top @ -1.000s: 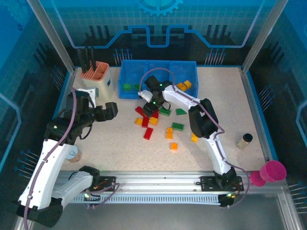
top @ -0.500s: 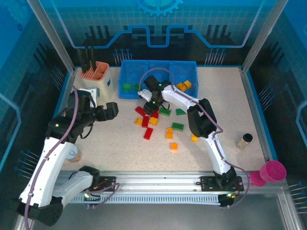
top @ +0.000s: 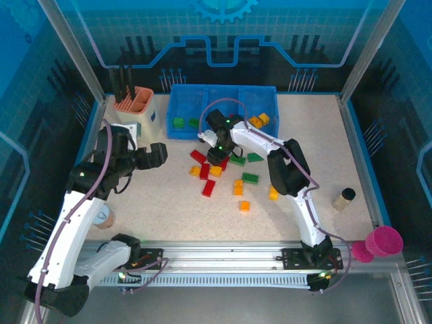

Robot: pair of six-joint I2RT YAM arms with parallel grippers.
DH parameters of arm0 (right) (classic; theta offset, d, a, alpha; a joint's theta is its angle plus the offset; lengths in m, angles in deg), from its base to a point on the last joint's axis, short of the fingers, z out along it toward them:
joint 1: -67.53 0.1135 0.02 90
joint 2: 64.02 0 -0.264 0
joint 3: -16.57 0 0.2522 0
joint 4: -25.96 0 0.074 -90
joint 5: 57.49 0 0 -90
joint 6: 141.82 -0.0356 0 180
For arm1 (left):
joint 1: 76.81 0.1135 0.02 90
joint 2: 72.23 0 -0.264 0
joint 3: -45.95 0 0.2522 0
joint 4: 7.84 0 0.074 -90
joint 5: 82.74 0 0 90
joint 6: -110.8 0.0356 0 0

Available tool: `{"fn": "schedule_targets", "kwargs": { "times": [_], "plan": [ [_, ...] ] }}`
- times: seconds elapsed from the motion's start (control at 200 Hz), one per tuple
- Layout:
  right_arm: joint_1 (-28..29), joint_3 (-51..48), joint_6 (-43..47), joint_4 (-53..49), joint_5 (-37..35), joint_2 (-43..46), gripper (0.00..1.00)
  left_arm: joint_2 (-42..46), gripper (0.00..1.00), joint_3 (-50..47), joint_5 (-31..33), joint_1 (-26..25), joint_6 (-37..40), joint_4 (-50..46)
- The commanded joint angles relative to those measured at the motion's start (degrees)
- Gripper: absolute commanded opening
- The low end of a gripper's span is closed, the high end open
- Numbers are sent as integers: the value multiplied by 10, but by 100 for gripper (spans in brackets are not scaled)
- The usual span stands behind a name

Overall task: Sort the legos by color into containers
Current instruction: Move the lego to the center of the table, then pick up the lego from the center of the table.

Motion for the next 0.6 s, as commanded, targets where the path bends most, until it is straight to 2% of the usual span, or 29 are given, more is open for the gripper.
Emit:
{"fn": "schedule_targets", "kwargs": {
  "times": [0.0, 0.135, 0.235, 0.34, 0.595],
  "plan": [
    [6, -4, -8, -27, -9, 37, 55, -3, 99, -2, -14, 6, 9, 13],
    [6, 2, -8, -25, -19, 49, 57, -4, 99, -2, -15, 6, 9, 15],
    [4, 5, -6, -20, -26, 49, 63, -4, 99, -5, -15, 6, 9, 19],
    [3, 24, -2, -26, -28, 29, 70, -8, 99, -8, -22, 6, 6, 26],
    [-5, 55, -2, -30, -27, -13, 75, -7, 99, -13, -22, 6, 4, 24]
  ]
}}
